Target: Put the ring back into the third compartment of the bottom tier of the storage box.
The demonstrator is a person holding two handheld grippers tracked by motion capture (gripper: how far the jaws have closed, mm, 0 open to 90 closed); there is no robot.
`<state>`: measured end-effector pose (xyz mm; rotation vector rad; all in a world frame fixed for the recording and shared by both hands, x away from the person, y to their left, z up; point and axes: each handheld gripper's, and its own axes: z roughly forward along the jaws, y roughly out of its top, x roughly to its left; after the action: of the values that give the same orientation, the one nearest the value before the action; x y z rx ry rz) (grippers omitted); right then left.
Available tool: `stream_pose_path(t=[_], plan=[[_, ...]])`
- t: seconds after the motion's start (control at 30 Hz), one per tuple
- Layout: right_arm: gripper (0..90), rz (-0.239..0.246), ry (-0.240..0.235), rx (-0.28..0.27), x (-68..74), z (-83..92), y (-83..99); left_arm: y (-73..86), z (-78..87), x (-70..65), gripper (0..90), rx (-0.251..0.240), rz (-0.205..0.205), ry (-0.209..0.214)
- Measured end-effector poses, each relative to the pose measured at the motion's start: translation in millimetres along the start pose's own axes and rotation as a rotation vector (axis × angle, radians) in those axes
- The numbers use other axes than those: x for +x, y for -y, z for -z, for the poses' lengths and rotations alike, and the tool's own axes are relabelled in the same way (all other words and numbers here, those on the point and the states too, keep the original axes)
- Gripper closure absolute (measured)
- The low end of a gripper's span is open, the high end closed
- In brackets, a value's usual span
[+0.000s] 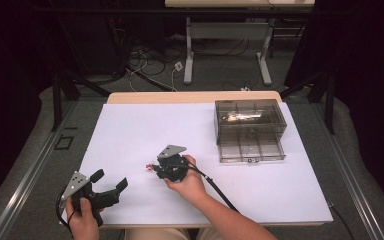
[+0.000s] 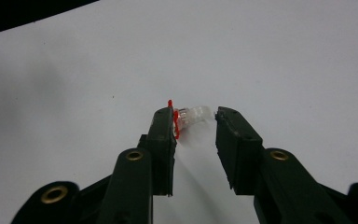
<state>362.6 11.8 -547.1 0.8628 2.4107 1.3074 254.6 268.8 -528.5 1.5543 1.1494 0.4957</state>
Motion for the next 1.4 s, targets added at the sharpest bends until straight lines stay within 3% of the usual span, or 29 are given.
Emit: stream_pose_path(t=[0.4,0.83,1.4], plan=[[72.7,0.028,-0.026,0.037,3.2,-11.8,4.9,0.3,-1.3,0.2,0.5,0.003,-0.004,0.002],[76.2,0.053,-0.016,0.047,7.1,-20.2,6.0,0.5,-2.2,-0.5,0.5,0.01,-0.009,0.009],[84.0,0.048,-0.025,0.059,10.0,-24.8,6.6,0.8,-2.4,0.7,0.5,0.015,-0.009,0.01]])
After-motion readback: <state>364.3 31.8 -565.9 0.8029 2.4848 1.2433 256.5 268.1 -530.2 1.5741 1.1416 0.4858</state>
